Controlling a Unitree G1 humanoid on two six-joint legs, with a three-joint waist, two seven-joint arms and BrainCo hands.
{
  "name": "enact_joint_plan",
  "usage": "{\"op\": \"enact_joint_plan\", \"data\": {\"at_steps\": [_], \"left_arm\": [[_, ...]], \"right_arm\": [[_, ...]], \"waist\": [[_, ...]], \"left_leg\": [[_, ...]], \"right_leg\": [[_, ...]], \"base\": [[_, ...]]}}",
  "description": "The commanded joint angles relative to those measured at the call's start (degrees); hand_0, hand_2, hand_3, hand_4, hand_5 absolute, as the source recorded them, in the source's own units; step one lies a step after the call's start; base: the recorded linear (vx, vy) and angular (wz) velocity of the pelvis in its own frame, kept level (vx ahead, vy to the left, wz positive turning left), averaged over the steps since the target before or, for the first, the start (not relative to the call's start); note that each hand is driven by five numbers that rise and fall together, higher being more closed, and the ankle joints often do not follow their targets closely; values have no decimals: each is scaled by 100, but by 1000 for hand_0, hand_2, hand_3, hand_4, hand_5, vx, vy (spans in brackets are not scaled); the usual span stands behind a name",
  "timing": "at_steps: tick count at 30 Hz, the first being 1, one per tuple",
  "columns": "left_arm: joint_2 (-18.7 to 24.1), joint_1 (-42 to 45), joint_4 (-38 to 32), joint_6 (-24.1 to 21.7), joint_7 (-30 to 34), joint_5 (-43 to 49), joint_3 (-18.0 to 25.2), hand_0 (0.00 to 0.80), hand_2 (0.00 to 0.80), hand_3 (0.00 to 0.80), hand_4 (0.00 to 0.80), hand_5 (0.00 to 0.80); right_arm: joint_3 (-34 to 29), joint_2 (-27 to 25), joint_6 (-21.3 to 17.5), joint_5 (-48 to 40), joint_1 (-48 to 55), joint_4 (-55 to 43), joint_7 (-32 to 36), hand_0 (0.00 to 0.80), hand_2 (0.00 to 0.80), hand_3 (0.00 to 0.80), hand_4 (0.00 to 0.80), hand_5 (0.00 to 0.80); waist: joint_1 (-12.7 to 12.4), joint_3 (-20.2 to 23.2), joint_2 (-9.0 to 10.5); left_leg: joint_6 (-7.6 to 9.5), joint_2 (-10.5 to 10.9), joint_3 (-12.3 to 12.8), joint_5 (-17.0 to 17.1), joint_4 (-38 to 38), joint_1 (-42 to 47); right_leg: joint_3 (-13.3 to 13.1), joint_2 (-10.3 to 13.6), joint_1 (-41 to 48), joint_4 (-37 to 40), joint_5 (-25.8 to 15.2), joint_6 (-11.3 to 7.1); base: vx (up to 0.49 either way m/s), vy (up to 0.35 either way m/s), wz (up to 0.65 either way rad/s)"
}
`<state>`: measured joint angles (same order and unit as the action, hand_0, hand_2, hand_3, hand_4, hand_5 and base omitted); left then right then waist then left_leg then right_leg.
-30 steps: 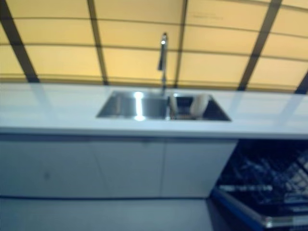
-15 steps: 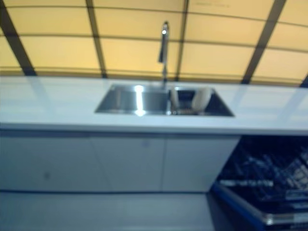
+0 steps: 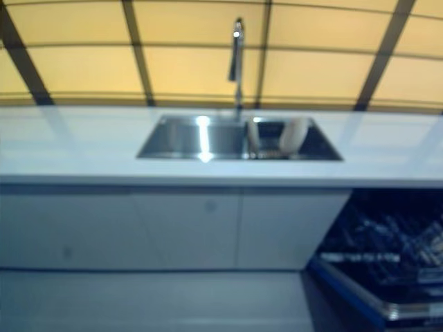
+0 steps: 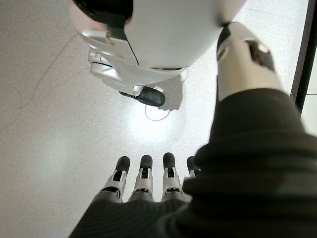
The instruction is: Take plates into dishwasher
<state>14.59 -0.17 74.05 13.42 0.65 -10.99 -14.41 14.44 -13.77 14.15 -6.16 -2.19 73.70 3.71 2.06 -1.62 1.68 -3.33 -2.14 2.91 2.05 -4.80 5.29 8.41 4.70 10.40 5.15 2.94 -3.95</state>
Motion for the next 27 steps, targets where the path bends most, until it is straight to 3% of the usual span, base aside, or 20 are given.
{"op": "enact_joint_plan", "data": {"at_steps": [1, 2, 3, 5, 8, 9, 10, 11, 12, 14, 15, 20, 27], "left_arm": [[-193, -387, 437, 199, -264, -285, 326, 0, 0, 0, 0, 0], [-169, -363, 489, 155, -272, -245, 401, 0, 0, 0, 0, 0], [-149, -344, 516, 130, -252, -246, 441, 0, 0, 0, 0, 0], [-128, -283, 512, 147, -140, -177, 516, 0, 0, 0, 0, 0], [-162, -183, 570, 181, -105, -216, 514, 0, 0, 0, 0, 0], [-187, -133, 601, 251, -186, -260, 507, 0, 0, 0, 0, 0], [-197, -104, 615, 323, -251, -325, 504, 0, 0, 0, 0, 0], [-226, -26, 658, 391, -318, -397, 559, 0, 0, 0, 0, 0], [-225, 29, 667, 442, -302, -412, 601, 0, 0, 0, 0, 0], [-201, 46, 700, 431, -236, -369, 621, 0, 0, 0, 0, 0], [-158, 55, 721, 387, -215, -406, 617, 0, 0, 0, 0, 0], [-8, 42, 690, 277, -171, -73, 546, 0, 0, 0, 0, 0], [-109, -86, 619, 276, 54, 61, 293, 0, 0, 0, 0, 0]], "right_arm": [[365, 115, 128, 78, -344, 307, 258, 0, 0, 0, 0, 0], [424, 56, 134, 35, -388, 240, 312, 0, 0, 0, 0, 0], [470, 28, 141, 50, -410, 195, 344, 0, 0, 0, 0, 0], [486, -41, 189, 64, -428, 144, 352, 0, 0, 0, 0, 0], [388, -81, 159, 92, -411, 260, 394, 0, 0, 0, 0, 0], [343, -69, 98, 171, -367, 301, 416, 0, 0, 0, 0, 0], [343, -64, 63, 155, -342, 320, 419, 0, 0, 0, 0, 0], [317, -67, 3, 177, -324, 354, 447, 0, 0, 0, 0, 0], [301, -88, -19, 214, -334, 377, 477, 0, 0, 0, 0, 0], [237, -114, -29, 163, -336, 404, 466, 0, 0, 0, 0, 0], [197, -120, -15, 156, -319, 402, 468, 0, 0, 0, 0, 0], [176, -3, -166, 312, -179, 365, 556, 0, 0, 0, 0, 0], [304, 45, -140, 337, -192, 296, 637, 0, 0, 0, 0, 0]], "waist": [[-179, -188, 72], [-231, -371, 150], [-257, -488, 152], [-267, -702, 91], [-242, -782, -31], [-253, -797, -99], [-263, -789, -135], [-304, -759, -171], [-288, -704, -194], [-261, -651, -206], [-271, -622, -189], [-340, -477, -59], [-372, -357, -5]], "left_leg": [[622, 495, 12, -895, 1067, -114], [579, 487, 50, -936, 2249, -678], [543, 448, 59, -795, 2814, -1061], [426, 344, 223, -397, 3085, -1603], [202, 358, 344, 215, 1656, -1499], [56, 433, 171, 628, 777, -1440], [-11, 482, 23, 796, 391, -1458], [-15, 603, -263, 780, 56, -1495], [71, 635, -244, 539, -20, -1419], [148, 659, -178, 457, 81, -1385], [192, 708, -269, 365, 284, -1417], [311, 701, -83, 109, 456, -1269], [309, 672, -7, 49, 559, -1495]], "right_leg": [[-161, -600, -491, -773, 369, 495], [-168, -579, -502, -866, 373, 595], [-171, -618, -531, -945, 368, 666], [-188, -709, -508, -1037, 346, 746], [-190, -782, -394, -971, 321, 669], [-189, -858, -281, -904, 331, 633], [-207, -904, -241, -884, 333, 614], [-334, -952, -159, -870, 356, 589], [-485, -963, -106, -860, 425, 570], [-579, -922, -52, -898, 522, 569], [-657, -874, 39, -955, 604, 553], [-416, -721, 339, -746, 659, 492], [-384, -688, 355, -442, 571, 487]], "base": [[-48, -141, 14], [-67, -123, 7], [-80, -118, -6], [-20, -30, 0], [130, 87, 14], [160, 104, 10], [252, 140, 21], [278, 154, 26], [249, 138, 5], [270, 129, -29], [334, 119, -44], [224, 22, -40], [109, -4, 10]]}}
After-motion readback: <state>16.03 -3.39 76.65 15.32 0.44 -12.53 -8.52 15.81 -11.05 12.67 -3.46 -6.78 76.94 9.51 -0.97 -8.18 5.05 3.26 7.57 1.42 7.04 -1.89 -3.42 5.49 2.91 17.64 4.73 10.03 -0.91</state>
